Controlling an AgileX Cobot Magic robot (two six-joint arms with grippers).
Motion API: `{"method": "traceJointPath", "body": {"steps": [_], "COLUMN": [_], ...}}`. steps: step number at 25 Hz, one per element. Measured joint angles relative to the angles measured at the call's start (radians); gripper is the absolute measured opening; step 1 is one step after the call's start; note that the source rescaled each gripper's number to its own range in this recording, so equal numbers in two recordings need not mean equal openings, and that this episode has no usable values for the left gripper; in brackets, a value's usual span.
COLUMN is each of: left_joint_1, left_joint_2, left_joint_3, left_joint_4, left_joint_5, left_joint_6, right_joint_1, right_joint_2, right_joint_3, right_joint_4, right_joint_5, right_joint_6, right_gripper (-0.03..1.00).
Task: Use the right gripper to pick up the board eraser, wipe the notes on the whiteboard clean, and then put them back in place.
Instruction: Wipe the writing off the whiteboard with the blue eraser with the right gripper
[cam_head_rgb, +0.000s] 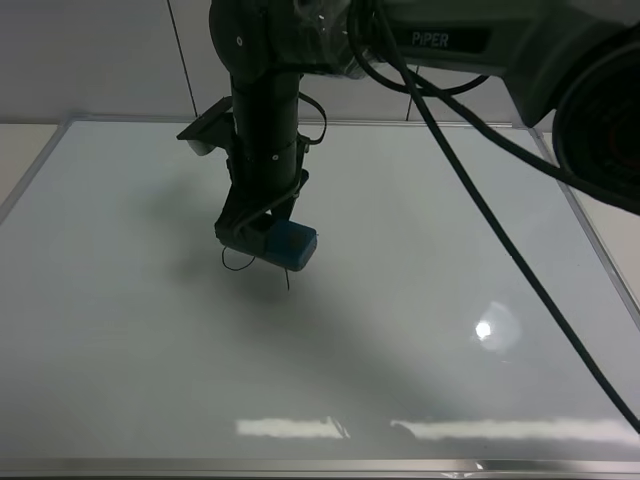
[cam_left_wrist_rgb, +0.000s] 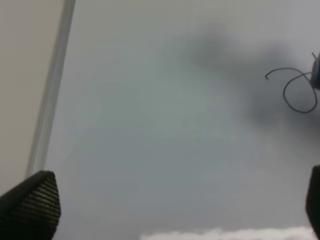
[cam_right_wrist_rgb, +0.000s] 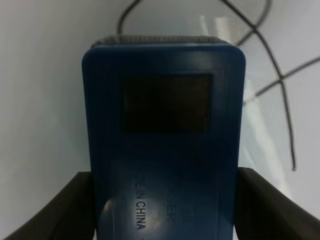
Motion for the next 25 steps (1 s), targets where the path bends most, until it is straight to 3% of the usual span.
{"method": "traceJointPath", "body": {"steps": [13,25], "left_joint_1": [0.000,0.000], "left_joint_2": [0.000,0.000], "left_joint_3": [0.000,0.000], "left_joint_4": [0.000,0.000], "left_joint_5": [0.000,0.000], "left_joint_6": [0.000,0.000], "right_joint_1": [0.043,0.088], "right_joint_2": [0.047,0.190], "right_joint_3": [-0.012,-0.200], "right_joint_4": [-0.022,-0.080], "right_joint_5": [-0.036,-0.010], "right_joint_6": [0.032,0.039], "right_gripper": [0.02,0.02]}}
